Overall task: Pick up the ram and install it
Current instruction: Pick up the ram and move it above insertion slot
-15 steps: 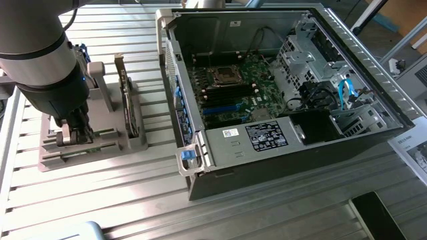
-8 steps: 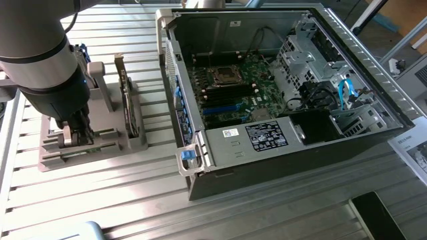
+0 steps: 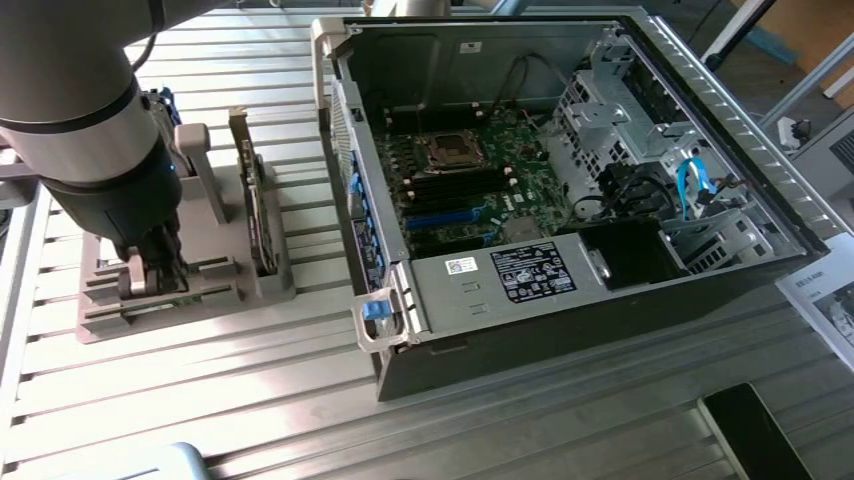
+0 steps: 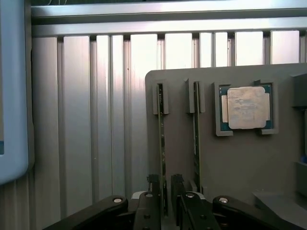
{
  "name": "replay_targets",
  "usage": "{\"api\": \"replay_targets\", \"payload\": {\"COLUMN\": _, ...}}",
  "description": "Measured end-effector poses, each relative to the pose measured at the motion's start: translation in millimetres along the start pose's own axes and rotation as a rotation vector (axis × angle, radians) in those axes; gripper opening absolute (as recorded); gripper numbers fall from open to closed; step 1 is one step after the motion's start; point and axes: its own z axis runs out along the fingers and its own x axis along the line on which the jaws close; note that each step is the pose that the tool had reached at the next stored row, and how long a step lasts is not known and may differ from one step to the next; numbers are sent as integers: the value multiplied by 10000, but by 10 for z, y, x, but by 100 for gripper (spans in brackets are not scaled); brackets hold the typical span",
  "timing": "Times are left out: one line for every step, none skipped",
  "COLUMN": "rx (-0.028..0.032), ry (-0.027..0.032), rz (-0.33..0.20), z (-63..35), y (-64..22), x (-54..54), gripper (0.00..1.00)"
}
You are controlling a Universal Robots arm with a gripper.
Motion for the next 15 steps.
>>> {"api": "replay_targets", "payload": {"rx": 0, "ry": 3, "rz": 0, "z": 5, "y": 0, "x": 0, "gripper": 24}}
{"api": "replay_targets", "payload": {"rx": 0, "ry": 8, "rz": 1, "z": 15, "y": 0, "x": 0, "gripper": 24}}
{"api": "replay_targets", "payload": {"rx": 0, "ry": 13, "rz": 2, "z": 25, "y": 0, "x": 0, "gripper": 24}}
{"api": "replay_targets", "payload": {"rx": 0, "ry": 16, "rz": 2, "z": 35, "y": 0, "x": 1, "gripper": 24}}
{"api": "replay_targets", "payload": {"rx": -1, "ry": 20, "rz": 1, "z": 46, "y": -1, "x": 2, "gripper": 24}}
{"api": "replay_targets", "payload": {"rx": -1, "ry": 22, "rz": 1, "z": 56, "y": -1, "x": 2, "gripper": 24}}
{"api": "replay_targets", "payload": {"rx": -1, "ry": 23, "rz": 1, "z": 65, "y": -1, "x": 2, "gripper": 24}}
{"api": "replay_targets", "payload": {"rx": -2, "ry": 25, "rz": 1, "z": 72, "y": -1, "x": 3, "gripper": 24}}
{"api": "replay_targets", "payload": {"rx": -3, "ry": 27, "rz": 1, "z": 81, "y": -1, "x": 3, "gripper": 24}}
{"api": "replay_targets", "payload": {"rx": -3, "ry": 29, "rz": 1, "z": 88, "y": -1, "x": 3, "gripper": 24}}
{"api": "replay_targets", "payload": {"rx": -3, "ry": 31, "rz": 1, "z": 100, "y": -1, "x": 3, "gripper": 24}}
{"api": "replay_targets", "payload": {"rx": -4, "ry": 33, "rz": 1, "z": 108, "y": -1, "x": 4, "gripper": 24}}
{"api": "replay_targets", "payload": {"rx": -4, "ry": 35, "rz": 1, "z": 116, "y": -1, "x": 4, "gripper": 24}}
{"api": "replay_targets", "payload": {"rx": -5, "ry": 37, "rz": 1, "z": 127, "y": -2, "x": 4, "gripper": 24}}
{"api": "replay_targets", "payload": {"rx": -5, "ry": 38, "rz": 1, "z": 133, "y": -2, "x": 4, "gripper": 24}}
